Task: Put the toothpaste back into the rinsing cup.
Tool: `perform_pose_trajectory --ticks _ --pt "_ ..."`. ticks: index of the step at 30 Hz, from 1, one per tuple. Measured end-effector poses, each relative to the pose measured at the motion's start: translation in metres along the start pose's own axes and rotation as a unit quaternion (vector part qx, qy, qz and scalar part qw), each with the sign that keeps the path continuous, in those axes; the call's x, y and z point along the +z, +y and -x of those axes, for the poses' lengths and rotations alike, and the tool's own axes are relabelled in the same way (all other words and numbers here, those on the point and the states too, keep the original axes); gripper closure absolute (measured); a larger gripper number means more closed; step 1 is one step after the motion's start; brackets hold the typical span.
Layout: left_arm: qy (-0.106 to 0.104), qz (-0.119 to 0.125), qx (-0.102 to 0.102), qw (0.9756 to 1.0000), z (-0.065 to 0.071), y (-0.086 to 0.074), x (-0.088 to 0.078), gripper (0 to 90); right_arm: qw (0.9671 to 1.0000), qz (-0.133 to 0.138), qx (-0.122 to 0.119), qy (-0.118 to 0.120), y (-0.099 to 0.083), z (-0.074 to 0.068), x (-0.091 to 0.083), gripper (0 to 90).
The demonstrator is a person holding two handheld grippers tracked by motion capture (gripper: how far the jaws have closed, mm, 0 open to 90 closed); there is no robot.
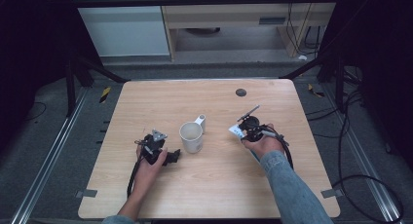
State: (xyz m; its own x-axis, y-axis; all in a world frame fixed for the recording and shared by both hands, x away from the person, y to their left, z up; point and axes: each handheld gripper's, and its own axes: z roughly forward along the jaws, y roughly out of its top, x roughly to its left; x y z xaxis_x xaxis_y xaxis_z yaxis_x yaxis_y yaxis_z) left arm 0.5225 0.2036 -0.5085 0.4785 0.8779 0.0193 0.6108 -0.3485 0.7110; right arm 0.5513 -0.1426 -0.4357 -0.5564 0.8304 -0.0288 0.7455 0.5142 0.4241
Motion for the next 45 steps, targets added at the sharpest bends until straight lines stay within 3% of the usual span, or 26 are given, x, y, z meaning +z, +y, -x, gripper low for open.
perform_pose_trajectory --ticks 6,11,12,15,17,18,21,28,31,32,35,36,39,40,41,42,45 --pt "0.000 0.000 0.000 1.0000 0.000 0.000 0.000 0.0 0.9988 0.045 0.016 0.006 0.005 0.005 -0.027 78.9" --pt "0.000 0.000 0.000 1.0000 0.000 0.000 0.000 0.0 0.9951 0.096 0.022 0.012 0.016 0.005 -0.050 79.0" --pt "0.000 0.000 0.000 1.0000 0.000 0.000 0.000 0.0 0.9951 0.096 0.022 0.012 0.016 0.005 -0.050 79.0" --pt "0.000 0.000 0.000 1.0000 0.000 0.000 0.000 0.0 0.9916 0.126 0.024 0.016 0.021 0.002 -0.061 79.0" --pt "0.000 0.000 0.000 1.0000 0.000 0.000 0.000 0.0 0.9872 0.157 0.023 0.020 0.025 -0.001 -0.068 79.0" --pt "0.000 0.000 0.000 1.0000 0.000 0.000 0.000 0.0 0.9872 0.157 0.023 0.020 0.025 -0.001 -0.068 79.0" --pt "0.000 0.001 -0.001 1.0000 0.000 0.000 0.000 0.0 0.9823 0.183 0.028 0.028 0.031 -0.005 -0.074 79.0" --pt "0.000 0.001 -0.001 1.0000 0.000 0.000 0.000 0.0 0.9780 0.203 0.034 0.033 0.037 -0.010 -0.077 79.1" --pt "0.000 0.001 -0.001 1.0000 0.000 0.000 0.000 0.0 0.9738 0.221 0.039 0.036 0.039 -0.012 -0.079 79.0" --pt "0.000 0.001 -0.001 1.0000 0.000 0.000 0.000 0.0 0.9738 0.221 0.039 0.036 0.039 -0.012 -0.079 79.0" --pt "0.000 0.001 -0.001 1.0000 0.000 0.000 0.000 0.0 0.9690 0.239 0.047 0.041 0.042 -0.014 -0.083 79.1" --pt "0.000 0.001 -0.001 1.0000 0.000 0.000 0.000 0.0 0.9690 0.239 0.047 0.041 0.042 -0.014 -0.083 79.1" --pt "0.000 0.002 -0.001 1.0000 0.000 0.000 0.000 0.0 0.9632 0.259 0.055 0.044 0.046 -0.016 -0.085 79.1" --pt "0.000 0.002 -0.001 1.0000 0.000 0.000 0.000 0.0 0.9632 0.259 0.055 0.044 0.046 -0.016 -0.085 79.1" --pt "0.000 0.002 -0.001 1.0000 0.000 0.000 0.000 0.0 0.9605 0.268 0.058 0.045 0.048 -0.018 -0.085 79.0" --pt "0.000 0.002 -0.001 1.0000 0.000 0.000 0.000 0.0 0.9605 0.268 0.058 0.045 0.048 -0.018 -0.085 79.0" --pt "0.000 0.001 0.000 1.0000 0.000 0.000 0.000 0.0 0.9562 0.283 0.060 0.047 0.053 -0.023 -0.086 79.0"
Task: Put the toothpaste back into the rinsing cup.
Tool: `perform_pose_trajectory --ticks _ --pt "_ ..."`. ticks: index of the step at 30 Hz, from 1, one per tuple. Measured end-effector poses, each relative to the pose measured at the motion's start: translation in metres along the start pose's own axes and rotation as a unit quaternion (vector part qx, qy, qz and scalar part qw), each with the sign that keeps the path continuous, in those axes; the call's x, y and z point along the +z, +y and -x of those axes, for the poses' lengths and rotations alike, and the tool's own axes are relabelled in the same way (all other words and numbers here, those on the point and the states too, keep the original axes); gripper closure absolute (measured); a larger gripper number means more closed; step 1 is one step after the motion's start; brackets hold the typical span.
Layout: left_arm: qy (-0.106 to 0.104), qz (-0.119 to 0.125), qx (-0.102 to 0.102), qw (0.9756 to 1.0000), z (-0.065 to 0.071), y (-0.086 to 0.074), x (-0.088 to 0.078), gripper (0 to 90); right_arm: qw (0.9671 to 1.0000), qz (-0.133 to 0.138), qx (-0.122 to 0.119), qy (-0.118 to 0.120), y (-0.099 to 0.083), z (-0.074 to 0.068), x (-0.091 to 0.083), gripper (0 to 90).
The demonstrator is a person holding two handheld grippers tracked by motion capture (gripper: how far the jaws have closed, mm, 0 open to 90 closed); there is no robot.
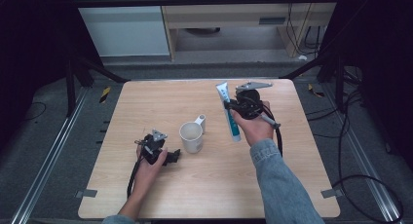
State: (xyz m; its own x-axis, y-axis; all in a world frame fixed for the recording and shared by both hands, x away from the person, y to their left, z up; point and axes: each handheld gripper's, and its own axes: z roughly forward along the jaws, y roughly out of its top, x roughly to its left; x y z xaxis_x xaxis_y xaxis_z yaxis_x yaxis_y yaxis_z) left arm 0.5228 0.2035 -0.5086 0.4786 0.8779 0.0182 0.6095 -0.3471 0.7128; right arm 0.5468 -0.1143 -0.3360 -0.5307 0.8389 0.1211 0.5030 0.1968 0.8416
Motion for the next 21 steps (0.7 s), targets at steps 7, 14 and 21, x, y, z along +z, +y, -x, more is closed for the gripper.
perform_pose_trajectory --ticks 7,14,21 --pt "0.000 0.000 0.001 1.0000 0.000 0.000 0.000 0.0 0.9997 0.026 0.003 0.001 0.005 -0.009 0.000 79.0" --pt "0.000 0.001 0.001 1.0000 0.000 0.001 0.001 0.0 0.9976 0.070 0.001 -0.005 0.011 -0.023 0.004 79.0" --pt "-0.001 0.000 0.002 1.0000 -0.001 0.001 0.001 0.0 0.9962 0.086 -0.003 -0.015 0.019 -0.034 0.007 79.0"
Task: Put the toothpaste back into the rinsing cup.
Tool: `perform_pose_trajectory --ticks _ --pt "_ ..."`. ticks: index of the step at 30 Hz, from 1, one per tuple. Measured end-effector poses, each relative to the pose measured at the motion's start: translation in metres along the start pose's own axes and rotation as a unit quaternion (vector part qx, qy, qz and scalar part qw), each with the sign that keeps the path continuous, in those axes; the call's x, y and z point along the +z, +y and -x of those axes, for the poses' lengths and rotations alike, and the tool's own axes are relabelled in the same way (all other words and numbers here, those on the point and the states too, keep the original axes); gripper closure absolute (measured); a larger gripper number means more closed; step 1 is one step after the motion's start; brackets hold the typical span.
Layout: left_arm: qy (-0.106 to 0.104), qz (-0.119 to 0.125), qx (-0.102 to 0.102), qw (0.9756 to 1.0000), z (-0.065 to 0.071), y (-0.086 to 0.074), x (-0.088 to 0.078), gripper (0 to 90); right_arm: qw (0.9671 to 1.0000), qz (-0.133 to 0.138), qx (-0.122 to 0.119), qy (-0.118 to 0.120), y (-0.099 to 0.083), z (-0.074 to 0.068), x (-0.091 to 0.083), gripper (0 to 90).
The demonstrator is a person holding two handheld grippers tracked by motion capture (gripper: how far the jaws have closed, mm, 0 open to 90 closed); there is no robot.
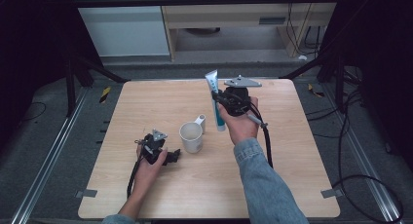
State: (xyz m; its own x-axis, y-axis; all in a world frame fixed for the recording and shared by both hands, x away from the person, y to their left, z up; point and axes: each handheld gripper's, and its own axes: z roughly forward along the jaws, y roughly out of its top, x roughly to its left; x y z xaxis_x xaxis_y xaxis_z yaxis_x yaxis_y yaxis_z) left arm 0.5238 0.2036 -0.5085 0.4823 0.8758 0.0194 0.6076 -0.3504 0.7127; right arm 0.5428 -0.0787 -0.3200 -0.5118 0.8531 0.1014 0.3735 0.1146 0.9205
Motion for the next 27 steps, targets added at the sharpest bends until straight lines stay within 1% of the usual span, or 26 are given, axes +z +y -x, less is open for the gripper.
perform_pose_trajectory --ticks 5,7,8,9,12,13,14,16,17,19,20,21,23,27 --pt "0.000 0.001 -0.001 1.0000 0.000 0.000 0.000 0.0 0.9999 0.011 -0.003 -0.002 0.005 -0.007 0.003 79.0" --pt "0.000 0.001 -0.001 1.0000 0.000 0.000 0.000 0.0 0.9999 0.013 -0.002 -0.004 0.006 -0.008 0.003 79.0" --pt "0.001 0.001 -0.001 1.0000 0.000 0.000 0.000 0.0 0.9998 0.018 -0.003 -0.007 0.007 -0.008 0.003 79.0" --pt "0.001 0.001 -0.001 1.0000 0.000 0.000 0.000 0.0 0.9997 0.024 0.004 -0.008 0.008 -0.009 0.004 79.0" --pt "0.001 0.001 -0.001 1.0000 0.000 0.000 0.000 0.0 0.9994 0.030 0.007 -0.014 0.008 -0.010 0.005 79.0" --pt "0.000 0.000 0.000 1.0000 0.000 0.000 0.000 0.0 0.9990 0.038 0.013 -0.018 0.008 -0.011 0.007 79.0" --pt "0.000 0.000 0.000 1.0000 0.000 0.000 0.000 0.0 0.9990 0.038 0.013 -0.018 0.008 -0.011 0.007 79.0" --pt "0.001 0.001 -0.001 1.0000 0.000 0.000 0.000 0.0 0.9986 0.045 0.013 -0.025 0.009 -0.012 0.009 79.0" --pt "0.000 0.000 0.000 1.0000 0.000 0.000 0.000 0.0 0.9980 0.053 0.018 -0.029 0.009 -0.013 0.010 79.0" --pt "0.000 0.000 0.000 1.0000 0.000 0.000 0.000 0.0 0.9974 0.060 0.024 -0.033 0.010 -0.013 0.012 79.0" --pt "0.000 0.000 0.000 1.0000 0.000 0.000 0.000 0.0 0.9974 0.060 0.024 -0.033 0.010 -0.013 0.012 79.0" --pt "0.000 0.000 0.000 1.0000 0.000 0.000 0.000 0.0 0.9969 0.064 0.021 -0.040 0.010 -0.015 0.015 79.0" --pt "0.000 0.000 0.000 1.0000 0.000 0.000 0.000 0.0 0.9965 0.068 0.025 -0.042 0.009 -0.016 0.018 79.0" --pt "0.000 0.000 0.000 1.0000 0.000 0.000 0.000 0.0 0.9959 0.074 0.022 -0.047 0.009 -0.021 0.021 79.0"
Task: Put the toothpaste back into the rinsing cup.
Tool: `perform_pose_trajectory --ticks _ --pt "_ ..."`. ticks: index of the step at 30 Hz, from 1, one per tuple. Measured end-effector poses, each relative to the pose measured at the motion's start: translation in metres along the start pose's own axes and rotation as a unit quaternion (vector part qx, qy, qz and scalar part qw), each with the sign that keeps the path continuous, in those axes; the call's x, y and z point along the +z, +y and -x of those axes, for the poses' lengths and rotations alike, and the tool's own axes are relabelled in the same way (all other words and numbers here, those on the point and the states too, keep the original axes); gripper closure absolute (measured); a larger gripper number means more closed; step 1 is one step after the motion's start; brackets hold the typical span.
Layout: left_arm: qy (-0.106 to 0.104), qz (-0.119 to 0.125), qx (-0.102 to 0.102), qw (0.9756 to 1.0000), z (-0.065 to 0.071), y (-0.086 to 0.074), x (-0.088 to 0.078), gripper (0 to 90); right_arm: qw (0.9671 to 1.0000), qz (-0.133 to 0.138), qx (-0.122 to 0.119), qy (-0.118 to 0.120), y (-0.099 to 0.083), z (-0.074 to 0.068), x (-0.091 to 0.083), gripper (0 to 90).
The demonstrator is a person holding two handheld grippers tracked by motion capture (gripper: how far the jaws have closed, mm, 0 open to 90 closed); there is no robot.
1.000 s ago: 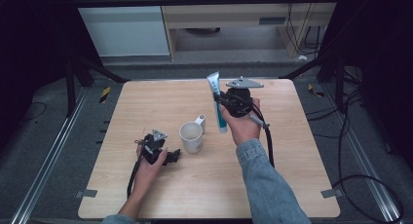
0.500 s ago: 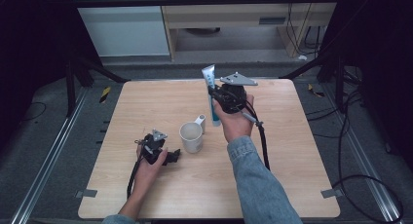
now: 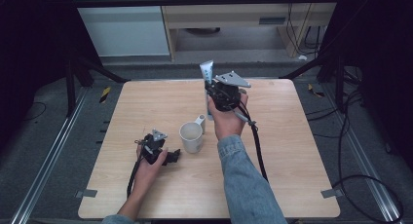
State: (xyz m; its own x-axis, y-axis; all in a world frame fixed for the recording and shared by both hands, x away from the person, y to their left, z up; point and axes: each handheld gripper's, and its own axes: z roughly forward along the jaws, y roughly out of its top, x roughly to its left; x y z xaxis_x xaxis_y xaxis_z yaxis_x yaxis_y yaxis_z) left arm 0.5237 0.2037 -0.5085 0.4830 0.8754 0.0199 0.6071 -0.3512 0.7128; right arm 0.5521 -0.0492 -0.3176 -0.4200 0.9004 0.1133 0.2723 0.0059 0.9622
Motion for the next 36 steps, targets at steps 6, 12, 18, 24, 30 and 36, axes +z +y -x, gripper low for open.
perform_pose_trajectory --ticks 6,12,18,24,30,36 --pt "0.000 0.000 0.000 1.0000 0.000 0.000 0.000 0.0 1.0000 0.009 -0.004 -0.002 -0.001 -0.005 0.001 79.0" --pt "-0.001 0.000 0.000 1.0000 0.000 0.000 0.000 0.0 0.9999 0.014 -0.006 -0.002 -0.003 -0.010 0.003 79.0" --pt "0.000 0.000 0.001 1.0000 0.000 0.000 0.000 0.0 0.9997 0.022 -0.005 -0.003 -0.005 -0.015 0.002 79.0" --pt "0.000 0.000 0.001 1.0000 0.000 0.000 0.000 0.0 0.9995 0.032 -0.003 -0.004 -0.012 -0.023 0.005 79.0" --pt "-0.001 0.000 0.001 1.0000 0.000 0.000 0.000 0.0 0.9995 0.030 -0.008 0.004 -0.020 -0.035 0.008 79.0" --pt "-0.001 0.000 0.000 1.0000 0.000 0.000 0.000 0.0 0.9995 0.031 -0.004 0.010 -0.026 -0.039 0.006 79.0"
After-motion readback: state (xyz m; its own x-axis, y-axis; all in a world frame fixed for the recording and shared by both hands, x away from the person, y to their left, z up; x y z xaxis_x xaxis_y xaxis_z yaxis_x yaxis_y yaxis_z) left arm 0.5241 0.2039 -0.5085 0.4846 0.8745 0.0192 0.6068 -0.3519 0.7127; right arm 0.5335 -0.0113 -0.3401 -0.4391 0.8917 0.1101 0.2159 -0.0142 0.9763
